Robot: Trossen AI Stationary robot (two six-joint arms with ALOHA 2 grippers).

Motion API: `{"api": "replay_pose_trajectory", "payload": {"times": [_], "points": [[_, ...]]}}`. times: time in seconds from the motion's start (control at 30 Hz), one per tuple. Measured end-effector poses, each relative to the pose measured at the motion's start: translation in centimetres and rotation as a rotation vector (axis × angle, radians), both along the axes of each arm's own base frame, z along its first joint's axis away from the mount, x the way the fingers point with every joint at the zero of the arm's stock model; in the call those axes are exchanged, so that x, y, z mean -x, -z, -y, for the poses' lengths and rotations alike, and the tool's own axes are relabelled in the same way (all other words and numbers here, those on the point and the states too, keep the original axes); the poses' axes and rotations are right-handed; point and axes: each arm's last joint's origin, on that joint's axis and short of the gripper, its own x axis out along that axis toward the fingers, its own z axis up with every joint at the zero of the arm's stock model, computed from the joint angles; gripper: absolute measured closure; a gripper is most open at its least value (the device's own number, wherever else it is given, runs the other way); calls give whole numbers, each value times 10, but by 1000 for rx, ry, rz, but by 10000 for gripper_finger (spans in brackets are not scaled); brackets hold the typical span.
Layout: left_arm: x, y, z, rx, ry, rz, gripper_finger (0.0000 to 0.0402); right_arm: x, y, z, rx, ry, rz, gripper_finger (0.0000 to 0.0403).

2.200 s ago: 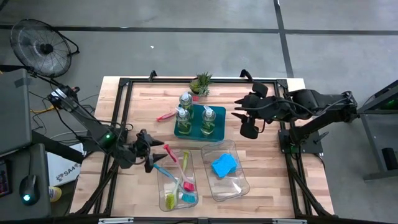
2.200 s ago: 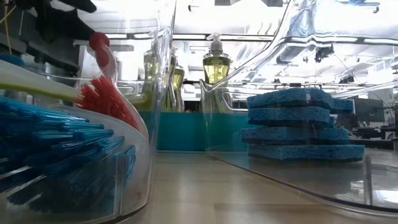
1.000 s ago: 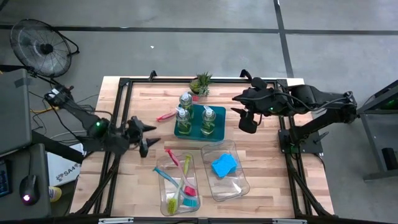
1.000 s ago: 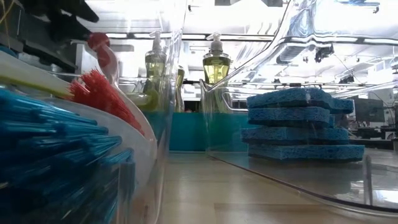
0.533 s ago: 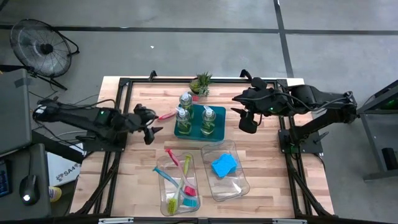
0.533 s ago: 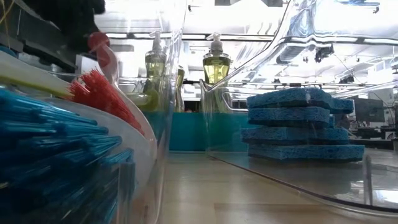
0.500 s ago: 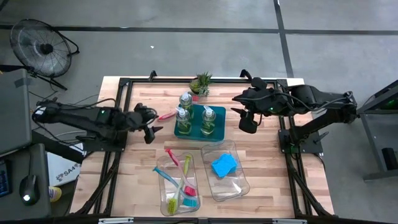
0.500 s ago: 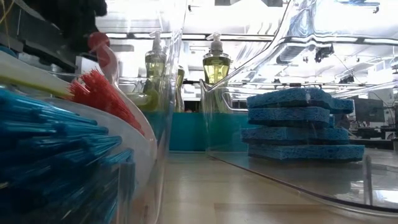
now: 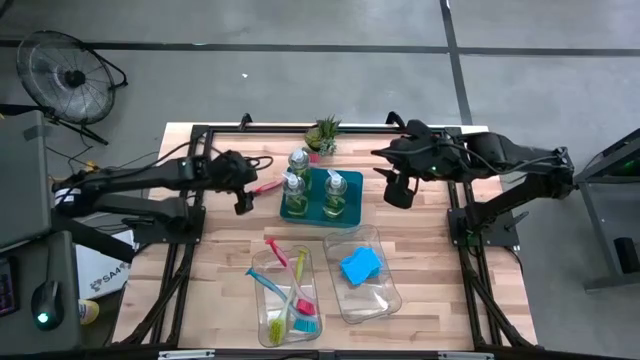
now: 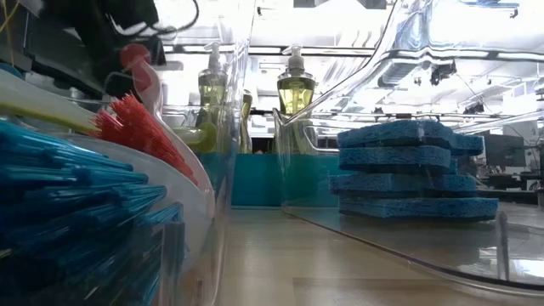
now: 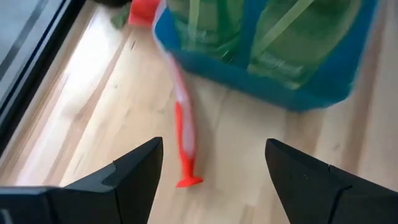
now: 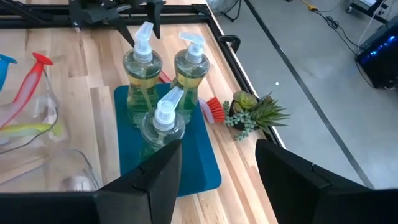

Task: Pick & Place Kitchen Sink Supplies
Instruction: Put the red dish brush into the left transparent bin

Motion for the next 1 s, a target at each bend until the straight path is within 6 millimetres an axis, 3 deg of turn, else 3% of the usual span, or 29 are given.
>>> {"api": "replay_pose_trajectory", "payload": {"times": [0.3,0.6,1.0], "points": [[-9,22,-22,-17,42,-178,124,0,0,2,1,9,-4,203],[-25,44,-29,1,73,-279,124,0,0,2,-1,19,-2,203],[-30,48,-31,75,-96,-226,124,2,2,2,-20,37,-11,203]]}}
